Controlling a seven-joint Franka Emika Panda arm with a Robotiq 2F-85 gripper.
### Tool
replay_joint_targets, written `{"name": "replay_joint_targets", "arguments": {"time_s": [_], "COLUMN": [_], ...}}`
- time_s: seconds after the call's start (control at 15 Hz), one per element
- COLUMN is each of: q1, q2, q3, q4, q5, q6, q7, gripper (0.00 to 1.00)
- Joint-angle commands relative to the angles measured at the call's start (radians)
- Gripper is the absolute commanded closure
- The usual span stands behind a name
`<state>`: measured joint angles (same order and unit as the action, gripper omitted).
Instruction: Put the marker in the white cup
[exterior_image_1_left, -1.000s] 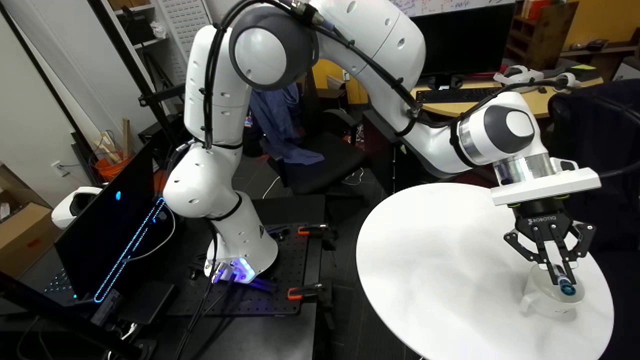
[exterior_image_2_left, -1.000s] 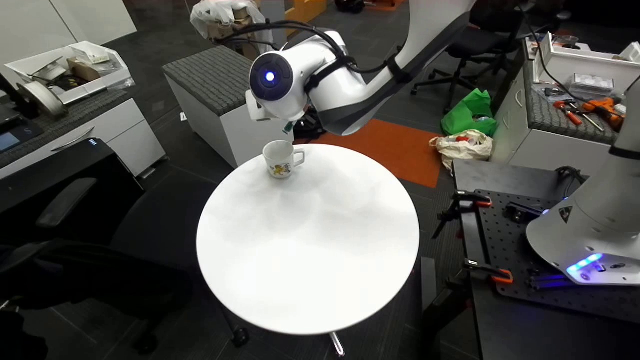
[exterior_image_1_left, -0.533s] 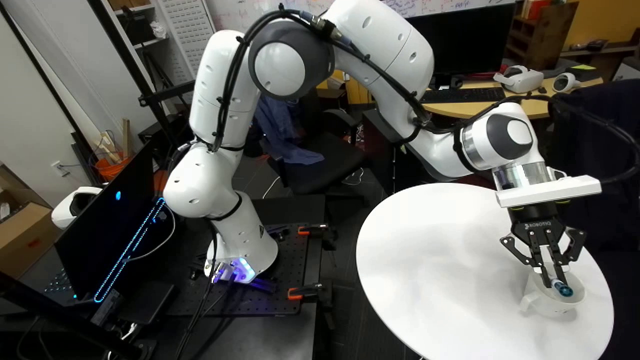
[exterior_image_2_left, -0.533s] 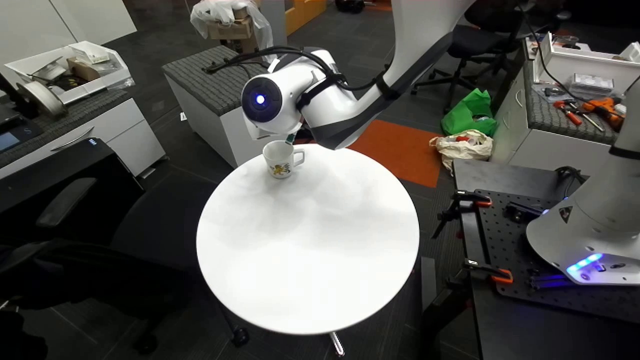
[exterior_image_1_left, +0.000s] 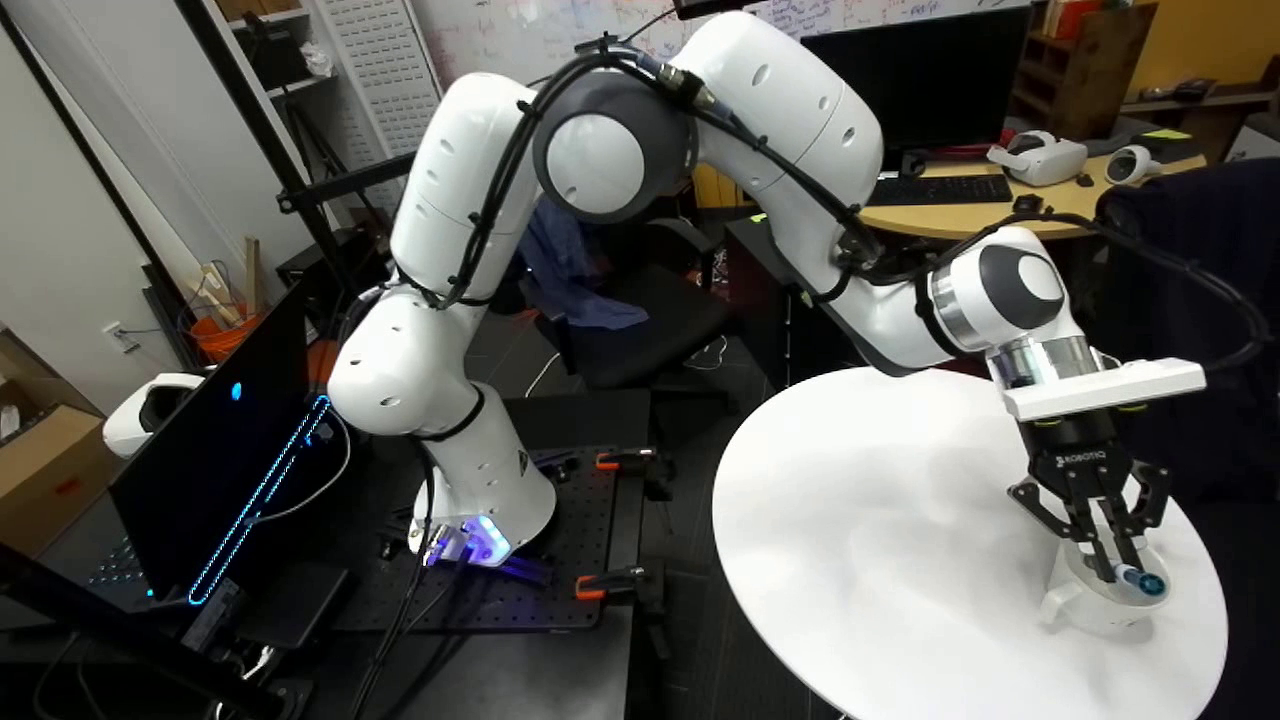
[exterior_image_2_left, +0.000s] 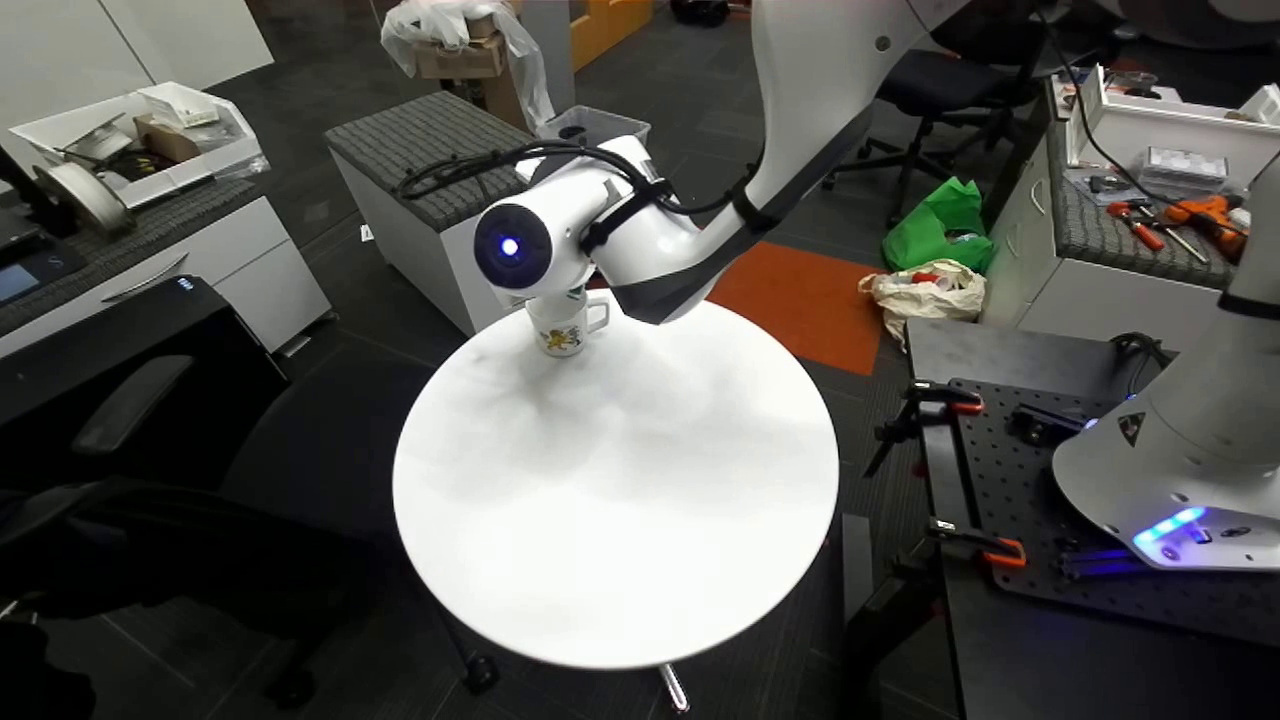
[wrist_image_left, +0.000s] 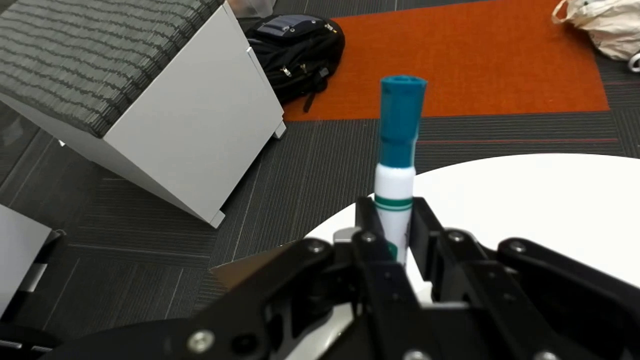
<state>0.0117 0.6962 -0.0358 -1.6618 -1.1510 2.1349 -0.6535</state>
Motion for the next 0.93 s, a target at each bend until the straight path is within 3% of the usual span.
{"name": "replay_joint_targets", "arguments": {"time_s": [0.0, 0.87], "q1": [0.013, 0.022], "q2": [0.051, 0.149], "q3": [0.000, 0.007], "q4": [0.078, 0.202], "q5": [-0.043, -0.027], "q6": [-0.043, -0.077], "q7": [-0.005, -0.016], "gripper": [0.95, 0.95]}}
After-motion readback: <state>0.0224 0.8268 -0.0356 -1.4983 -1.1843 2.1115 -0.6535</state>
